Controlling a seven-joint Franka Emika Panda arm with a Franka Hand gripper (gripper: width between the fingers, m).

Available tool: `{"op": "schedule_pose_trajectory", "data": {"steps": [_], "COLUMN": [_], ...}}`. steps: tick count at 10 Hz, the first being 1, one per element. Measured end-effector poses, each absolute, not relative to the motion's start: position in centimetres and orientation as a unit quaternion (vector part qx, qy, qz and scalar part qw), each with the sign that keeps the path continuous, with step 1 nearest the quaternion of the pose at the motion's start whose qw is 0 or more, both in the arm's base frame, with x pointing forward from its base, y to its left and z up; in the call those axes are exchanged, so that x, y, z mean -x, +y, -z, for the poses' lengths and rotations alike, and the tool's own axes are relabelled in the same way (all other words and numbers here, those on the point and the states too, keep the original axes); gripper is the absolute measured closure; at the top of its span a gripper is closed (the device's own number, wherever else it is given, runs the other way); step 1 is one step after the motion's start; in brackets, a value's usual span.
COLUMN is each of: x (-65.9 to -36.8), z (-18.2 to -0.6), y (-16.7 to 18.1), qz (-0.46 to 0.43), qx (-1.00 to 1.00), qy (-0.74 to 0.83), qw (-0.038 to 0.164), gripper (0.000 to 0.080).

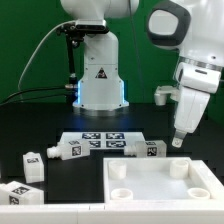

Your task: Assemble square table

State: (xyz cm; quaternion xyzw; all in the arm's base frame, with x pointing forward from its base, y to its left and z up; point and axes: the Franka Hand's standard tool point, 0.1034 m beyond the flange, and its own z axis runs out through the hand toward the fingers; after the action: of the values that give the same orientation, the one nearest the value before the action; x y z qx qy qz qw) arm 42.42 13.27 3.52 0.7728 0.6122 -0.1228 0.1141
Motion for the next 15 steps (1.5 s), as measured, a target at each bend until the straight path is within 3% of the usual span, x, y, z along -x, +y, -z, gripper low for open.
{"op": "schedule_pose_trajectory", "data": {"steps": [2, 5, 7, 11, 15], "x": [-42.1, -41.7, -43.3, -43.1, -42.9], "z": [-3.8, -3.3, -3.3, -3.0, -1.2], "y": [13.3, 13.6, 12.7, 12.0, 11.6], "qz": [0.203, 0.290, 0.279, 0.278, 0.242], "qx": [-0.796, -0.762, -0.729, -0.730, -0.704], "qy": [0.549, 0.546, 0.595, 0.597, 0.646], "qw": [0.155, 0.194, 0.189, 0.183, 0.165], "gripper": [0.0151, 0.0151, 0.0151, 0.0151, 0.0151]}}
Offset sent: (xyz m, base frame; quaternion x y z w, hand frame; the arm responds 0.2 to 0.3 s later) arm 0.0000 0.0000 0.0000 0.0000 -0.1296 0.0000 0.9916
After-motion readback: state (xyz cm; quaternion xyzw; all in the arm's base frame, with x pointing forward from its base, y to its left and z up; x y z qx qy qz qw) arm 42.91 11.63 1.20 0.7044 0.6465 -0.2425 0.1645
